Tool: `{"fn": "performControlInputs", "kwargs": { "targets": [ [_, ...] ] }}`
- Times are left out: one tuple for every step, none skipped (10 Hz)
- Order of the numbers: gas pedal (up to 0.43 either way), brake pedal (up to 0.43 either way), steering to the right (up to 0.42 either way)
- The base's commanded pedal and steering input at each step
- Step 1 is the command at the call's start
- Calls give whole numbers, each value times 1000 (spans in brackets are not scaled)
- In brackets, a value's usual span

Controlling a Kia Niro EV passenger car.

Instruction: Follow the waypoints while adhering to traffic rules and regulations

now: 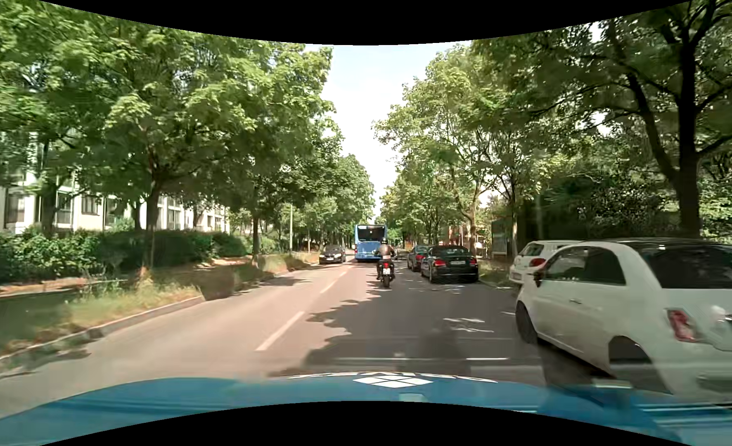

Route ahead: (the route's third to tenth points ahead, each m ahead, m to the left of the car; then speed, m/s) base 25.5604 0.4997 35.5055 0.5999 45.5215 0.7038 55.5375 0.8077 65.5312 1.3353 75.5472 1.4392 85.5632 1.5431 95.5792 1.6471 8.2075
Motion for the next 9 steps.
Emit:
{"fn": "performControlInputs", "kwargs": {
  "targets": [
    [67, 0, 0],
    [67, 0, -2],
    [67, 0, -2],
    [67, 0, -2],
    [67, 0, -2],
    [67, 0, -2],
    [67, 0, -3],
    [67, 0, -5],
    [67, 0, -5]
  ]
}}
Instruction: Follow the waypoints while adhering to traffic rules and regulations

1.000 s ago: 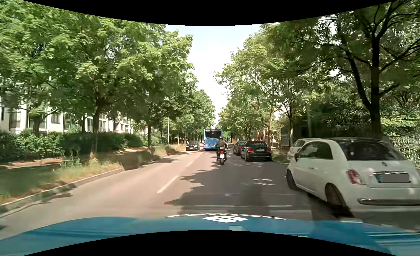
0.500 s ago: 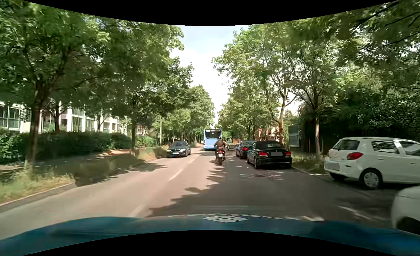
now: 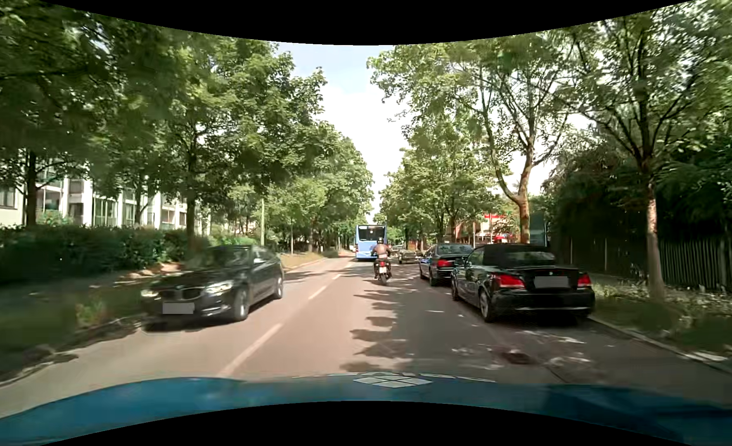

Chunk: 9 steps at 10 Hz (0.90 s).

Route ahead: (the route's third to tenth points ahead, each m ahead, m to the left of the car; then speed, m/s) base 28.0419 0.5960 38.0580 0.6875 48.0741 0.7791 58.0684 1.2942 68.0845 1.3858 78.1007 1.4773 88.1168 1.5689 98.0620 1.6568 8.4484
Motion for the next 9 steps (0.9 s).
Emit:
{"fn": "performControlInputs", "kwargs": {
  "targets": [
    [67, 0, -5],
    [67, 0, -5],
    [67, 0, -5],
    [67, 0, -5],
    [67, 0, -5],
    [67, 0, -5],
    [67, 0, -5],
    [67, 0, -5],
    [67, 0, -5]
  ]
}}
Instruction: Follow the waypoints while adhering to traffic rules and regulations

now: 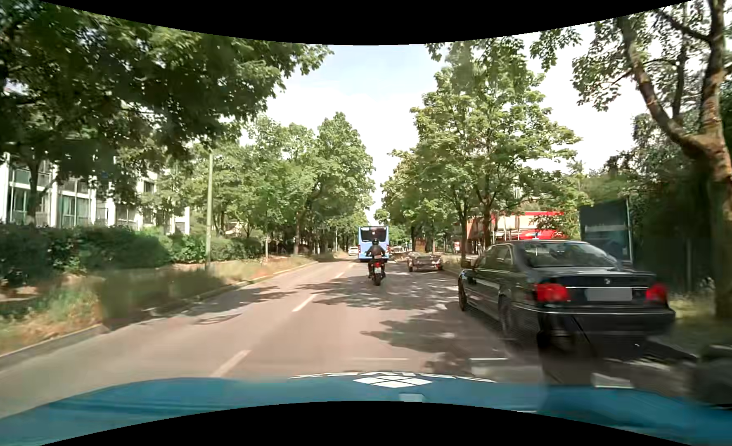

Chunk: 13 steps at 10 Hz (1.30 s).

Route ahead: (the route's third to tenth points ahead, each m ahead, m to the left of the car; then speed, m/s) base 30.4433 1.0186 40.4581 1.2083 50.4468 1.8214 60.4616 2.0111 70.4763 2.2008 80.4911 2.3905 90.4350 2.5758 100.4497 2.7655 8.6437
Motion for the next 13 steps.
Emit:
{"fn": "performControlInputs", "kwargs": {
  "targets": [
    [67, 0, -6],
    [67, 0, -6],
    [67, 0, -6],
    [67, 0, -6],
    [67, 0, -6],
    [67, 0, -6],
    [67, 0, -6],
    [67, 0, -7],
    [79, 0, -6],
    [87, 0, -6],
    [98, 0, -6],
    [98, 0, -6],
    [98, 0, -5]
  ]
}}
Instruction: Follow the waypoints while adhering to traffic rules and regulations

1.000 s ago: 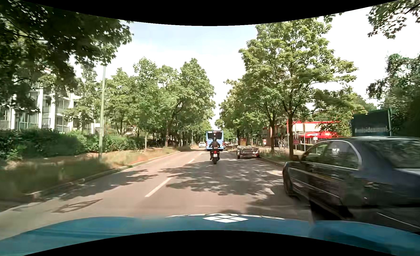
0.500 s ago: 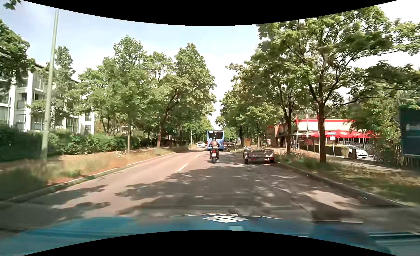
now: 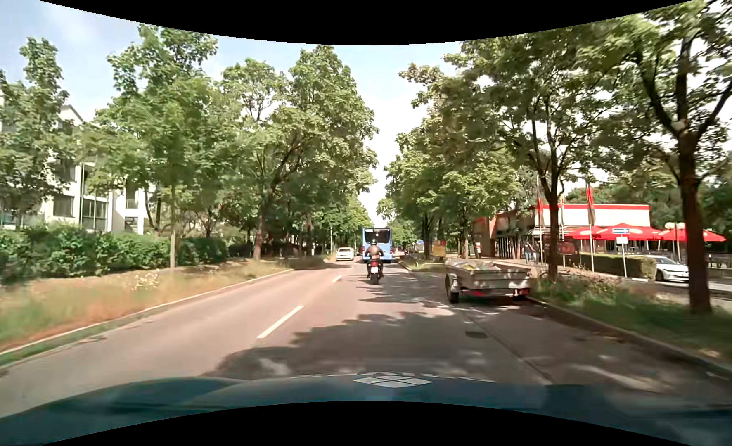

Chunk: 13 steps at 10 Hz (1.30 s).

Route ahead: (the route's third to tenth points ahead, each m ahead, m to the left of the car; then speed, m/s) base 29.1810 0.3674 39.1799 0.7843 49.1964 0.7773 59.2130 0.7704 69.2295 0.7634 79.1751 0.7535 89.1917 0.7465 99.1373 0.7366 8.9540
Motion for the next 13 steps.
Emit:
{"fn": "performControlInputs", "kwargs": {
  "targets": [
    [98, 0, -5],
    [98, 0, -6],
    [98, 0, -5],
    [98, 0, -5],
    [98, 0, -5],
    [98, 0, -5],
    [98, 0, -4],
    [98, 0, -4],
    [98, 0, -3],
    [98, 0, -4],
    [98, 0, -3],
    [98, 0, -3],
    [98, 0, -3]
  ]
}}
